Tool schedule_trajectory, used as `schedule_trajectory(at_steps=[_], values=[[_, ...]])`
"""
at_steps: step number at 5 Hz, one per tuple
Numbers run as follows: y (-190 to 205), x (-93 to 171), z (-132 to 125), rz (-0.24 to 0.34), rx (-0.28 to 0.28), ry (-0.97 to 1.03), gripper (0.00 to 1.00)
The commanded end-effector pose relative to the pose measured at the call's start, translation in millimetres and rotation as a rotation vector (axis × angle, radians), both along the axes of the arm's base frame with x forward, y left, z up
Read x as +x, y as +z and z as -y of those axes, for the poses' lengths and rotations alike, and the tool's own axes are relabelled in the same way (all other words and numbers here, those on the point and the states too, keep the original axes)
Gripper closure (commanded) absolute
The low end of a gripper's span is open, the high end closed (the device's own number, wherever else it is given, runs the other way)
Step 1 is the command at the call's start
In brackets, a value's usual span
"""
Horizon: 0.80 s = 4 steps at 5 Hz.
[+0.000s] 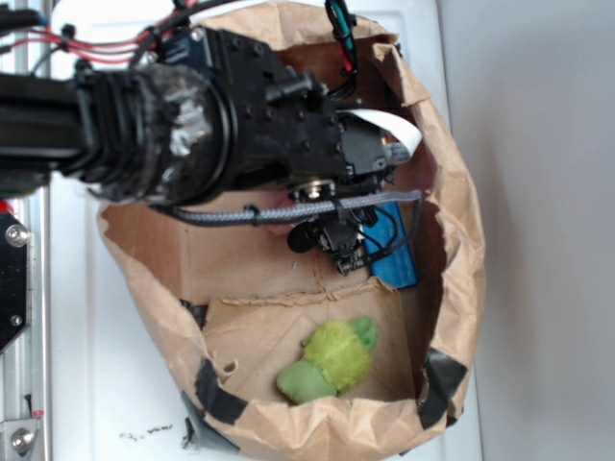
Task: Grab the pink bunny.
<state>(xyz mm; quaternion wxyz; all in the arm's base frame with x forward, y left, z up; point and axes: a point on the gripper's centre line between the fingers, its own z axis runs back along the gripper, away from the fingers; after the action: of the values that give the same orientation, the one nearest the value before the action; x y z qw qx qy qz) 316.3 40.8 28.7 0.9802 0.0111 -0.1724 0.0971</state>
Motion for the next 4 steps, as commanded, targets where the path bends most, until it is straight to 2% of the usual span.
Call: schedule_trajectory(at_steps=[1,2,4], values=[[21,-3,-3,0.039,-0.009,-0.017,1.00],[41,-11,-5,0.008,-0.009,-0.027,1.00],[98,-12,-10,-0.063,-0.076,0.004,1.00]])
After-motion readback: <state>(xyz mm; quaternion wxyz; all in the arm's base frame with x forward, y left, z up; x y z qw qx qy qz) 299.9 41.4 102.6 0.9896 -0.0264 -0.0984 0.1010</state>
